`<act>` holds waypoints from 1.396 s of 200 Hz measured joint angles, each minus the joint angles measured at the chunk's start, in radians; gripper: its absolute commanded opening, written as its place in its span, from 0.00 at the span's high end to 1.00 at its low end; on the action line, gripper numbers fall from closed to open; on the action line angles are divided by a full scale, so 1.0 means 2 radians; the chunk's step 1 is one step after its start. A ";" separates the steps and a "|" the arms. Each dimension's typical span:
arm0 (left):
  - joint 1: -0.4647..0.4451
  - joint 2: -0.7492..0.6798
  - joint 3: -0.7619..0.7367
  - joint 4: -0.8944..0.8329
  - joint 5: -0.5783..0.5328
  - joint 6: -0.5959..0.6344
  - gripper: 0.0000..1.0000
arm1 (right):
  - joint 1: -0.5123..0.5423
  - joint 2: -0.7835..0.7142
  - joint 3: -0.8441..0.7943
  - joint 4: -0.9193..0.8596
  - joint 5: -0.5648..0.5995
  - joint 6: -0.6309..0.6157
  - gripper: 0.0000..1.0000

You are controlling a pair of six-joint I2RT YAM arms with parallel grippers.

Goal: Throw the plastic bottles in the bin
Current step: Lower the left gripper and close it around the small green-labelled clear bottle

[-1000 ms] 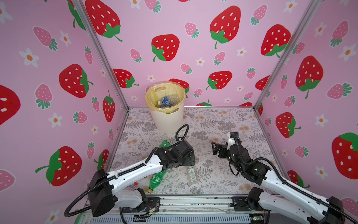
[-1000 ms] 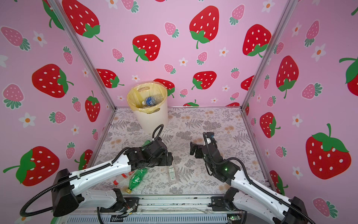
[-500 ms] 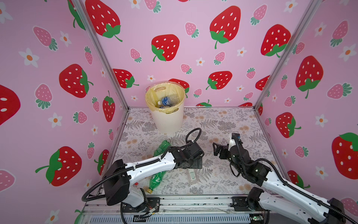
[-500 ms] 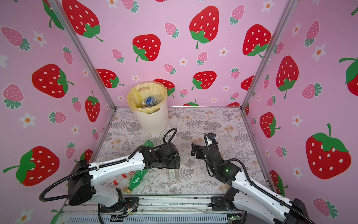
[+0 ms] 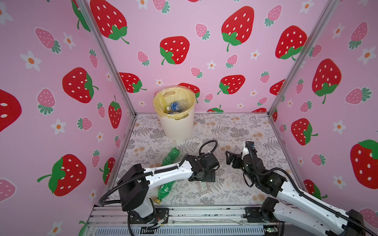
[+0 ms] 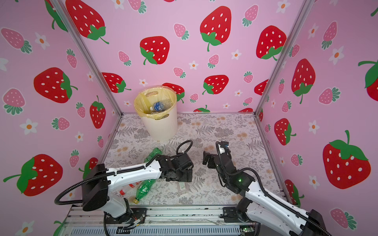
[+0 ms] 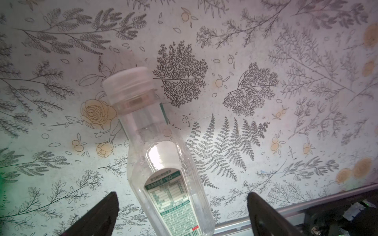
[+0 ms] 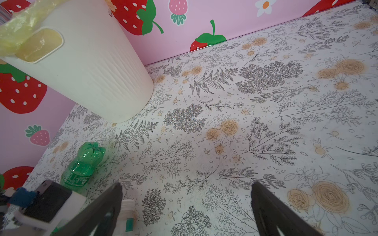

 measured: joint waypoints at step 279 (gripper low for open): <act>0.019 0.044 -0.021 0.027 0.073 -0.022 0.36 | -0.001 -0.003 0.000 -0.005 0.006 0.007 0.01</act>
